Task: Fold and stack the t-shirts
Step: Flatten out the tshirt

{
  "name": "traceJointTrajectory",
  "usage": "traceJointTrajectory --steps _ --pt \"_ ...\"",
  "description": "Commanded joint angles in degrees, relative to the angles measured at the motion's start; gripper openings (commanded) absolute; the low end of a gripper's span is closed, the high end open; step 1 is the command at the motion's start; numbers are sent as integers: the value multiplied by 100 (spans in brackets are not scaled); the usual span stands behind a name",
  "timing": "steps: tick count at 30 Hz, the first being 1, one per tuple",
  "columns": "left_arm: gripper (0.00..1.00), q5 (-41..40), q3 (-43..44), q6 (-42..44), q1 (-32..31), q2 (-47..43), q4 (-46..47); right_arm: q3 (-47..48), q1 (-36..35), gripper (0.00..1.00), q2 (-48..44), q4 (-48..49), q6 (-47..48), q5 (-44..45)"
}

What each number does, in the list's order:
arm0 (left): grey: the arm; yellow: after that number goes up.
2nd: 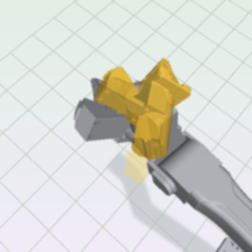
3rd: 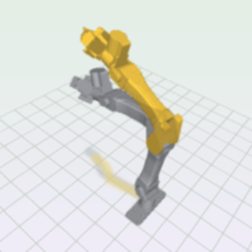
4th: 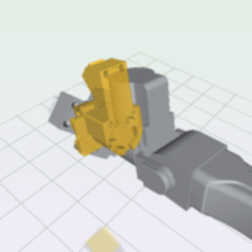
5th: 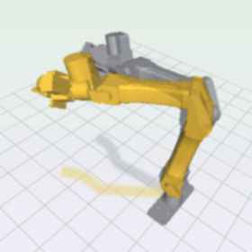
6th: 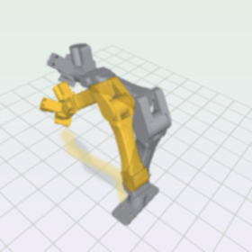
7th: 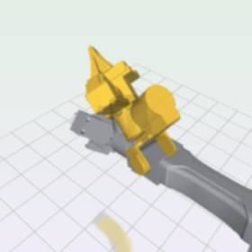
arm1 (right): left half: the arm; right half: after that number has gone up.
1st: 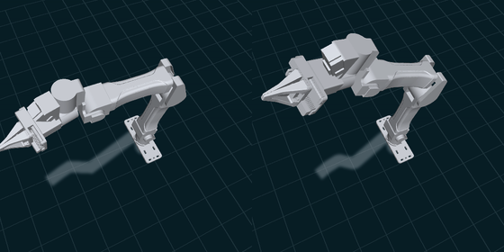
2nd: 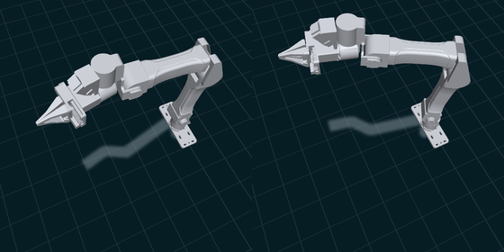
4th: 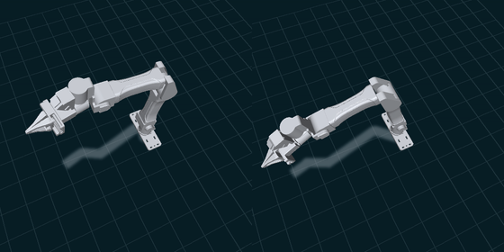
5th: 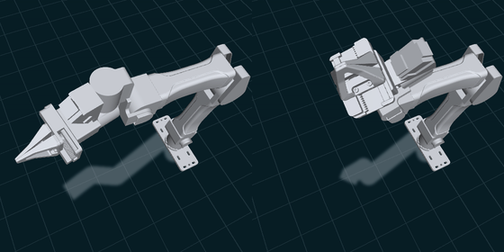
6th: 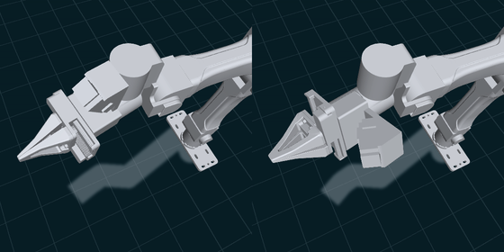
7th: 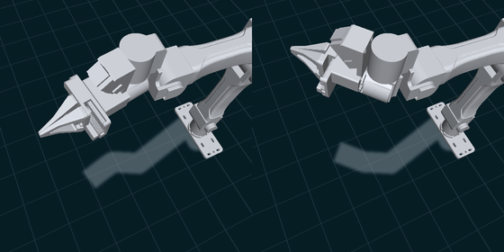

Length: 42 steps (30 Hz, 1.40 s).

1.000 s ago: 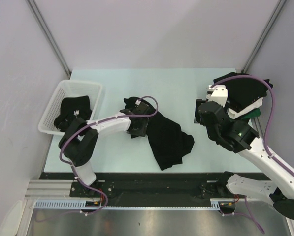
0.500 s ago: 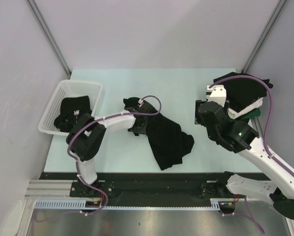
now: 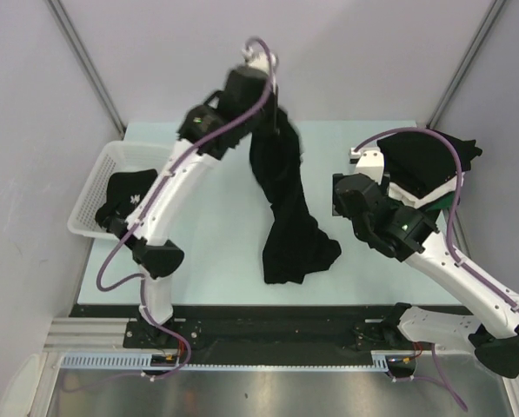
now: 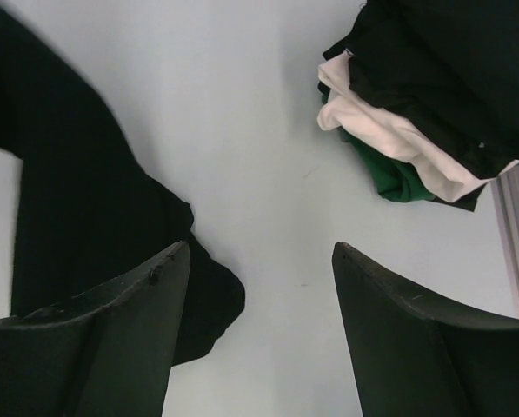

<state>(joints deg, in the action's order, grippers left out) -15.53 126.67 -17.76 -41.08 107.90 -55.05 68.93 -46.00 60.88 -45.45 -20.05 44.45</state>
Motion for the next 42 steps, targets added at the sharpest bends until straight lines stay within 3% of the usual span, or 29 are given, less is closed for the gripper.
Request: traceJointTrajectory --steps 1,5,11,17,20,25,29,36,42 --pt "0 706 3415 282 -32 443 -1123 -2 -6 72 90 484 -165 -129" --pt "0 1096 447 98 -67 -1233 814 -2 -41 72 126 529 -271 -129" --pt "0 -536 -685 308 12 -2026 688 -2 -102 71 126 502 -376 -208" --pt "0 -819 -1906 -34 530 -2483 986 -2 -208 71 82 537 -447 -208" --pt "0 -724 -2487 237 566 -3019 1890 -2 -278 70 29 441 -552 -94" --pt "0 -1029 -2946 860 566 -3924 3523 -2 -357 70 11 265 -640 -15" --pt "0 -1575 -2894 1467 566 -4364 4141 -2 -445 70 11 282 -649 -85" --pt "0 -2586 -3288 2320 557 -5102 4362 -2 -542 69 275 326 -762 -594" --pt "0 -2377 -3667 1979 557 -5182 3730 -2 -620 68 732 528 -1035 -1315"
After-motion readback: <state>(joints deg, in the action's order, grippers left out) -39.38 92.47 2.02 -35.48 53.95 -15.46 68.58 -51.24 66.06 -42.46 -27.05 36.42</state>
